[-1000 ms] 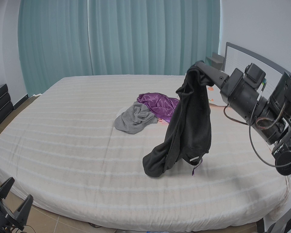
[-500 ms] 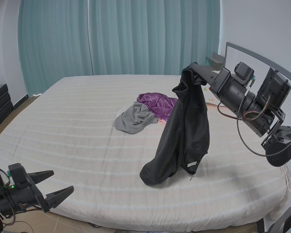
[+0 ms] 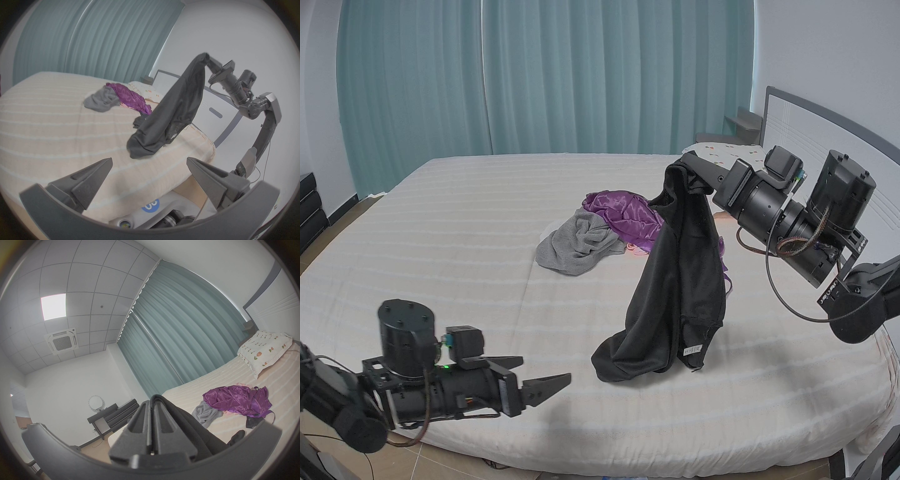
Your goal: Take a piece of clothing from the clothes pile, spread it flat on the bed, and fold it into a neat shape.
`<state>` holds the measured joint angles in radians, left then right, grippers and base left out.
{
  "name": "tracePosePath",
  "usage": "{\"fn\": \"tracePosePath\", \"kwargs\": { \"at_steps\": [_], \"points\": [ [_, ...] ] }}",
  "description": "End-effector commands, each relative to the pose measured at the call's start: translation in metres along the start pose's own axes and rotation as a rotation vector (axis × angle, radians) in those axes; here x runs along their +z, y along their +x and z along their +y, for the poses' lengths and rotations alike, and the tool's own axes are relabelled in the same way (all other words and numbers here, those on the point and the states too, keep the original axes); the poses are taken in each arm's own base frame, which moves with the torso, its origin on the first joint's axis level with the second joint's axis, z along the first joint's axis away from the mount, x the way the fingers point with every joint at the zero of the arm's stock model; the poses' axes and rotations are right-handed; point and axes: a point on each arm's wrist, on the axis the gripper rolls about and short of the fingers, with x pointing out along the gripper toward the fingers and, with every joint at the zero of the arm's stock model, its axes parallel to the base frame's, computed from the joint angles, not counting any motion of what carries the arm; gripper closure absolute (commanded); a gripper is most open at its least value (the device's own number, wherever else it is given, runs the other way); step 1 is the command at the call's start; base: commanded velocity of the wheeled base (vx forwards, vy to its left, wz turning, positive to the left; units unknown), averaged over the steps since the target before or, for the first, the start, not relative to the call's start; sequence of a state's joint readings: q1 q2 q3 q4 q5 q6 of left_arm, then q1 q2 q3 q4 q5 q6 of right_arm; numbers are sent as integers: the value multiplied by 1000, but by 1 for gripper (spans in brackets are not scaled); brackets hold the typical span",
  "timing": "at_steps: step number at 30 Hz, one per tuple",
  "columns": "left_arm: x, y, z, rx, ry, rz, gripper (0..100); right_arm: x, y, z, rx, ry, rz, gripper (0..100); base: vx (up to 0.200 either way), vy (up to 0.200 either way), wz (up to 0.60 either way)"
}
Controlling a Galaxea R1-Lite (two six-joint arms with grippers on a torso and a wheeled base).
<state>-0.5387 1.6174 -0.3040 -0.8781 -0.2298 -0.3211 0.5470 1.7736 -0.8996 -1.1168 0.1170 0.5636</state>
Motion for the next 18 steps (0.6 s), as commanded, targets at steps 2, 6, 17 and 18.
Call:
{"fn": "tracePosePath", "kwargs": {
  "at_steps": [2, 6, 17, 18],
  "points": [
    [-18, 69, -3, -14, -39, 125, 0, -9, 5, -9, -25, 11, 21, 100, 0, 0, 0],
    [-24, 100, -4, -15, -31, 157, 0, -4, 7, -7, -17, 23, 2, 100, 0, 0, 0],
    [-45, 150, 5, 15, -27, 205, 0, 12, 3, 7, 13, 18, -40, 100, 0, 0, 0],
    [-46, 155, 6, 22, -26, 194, 0, 12, 3, 7, 13, 18, -40, 100, 0, 0, 0]
  ]
}}
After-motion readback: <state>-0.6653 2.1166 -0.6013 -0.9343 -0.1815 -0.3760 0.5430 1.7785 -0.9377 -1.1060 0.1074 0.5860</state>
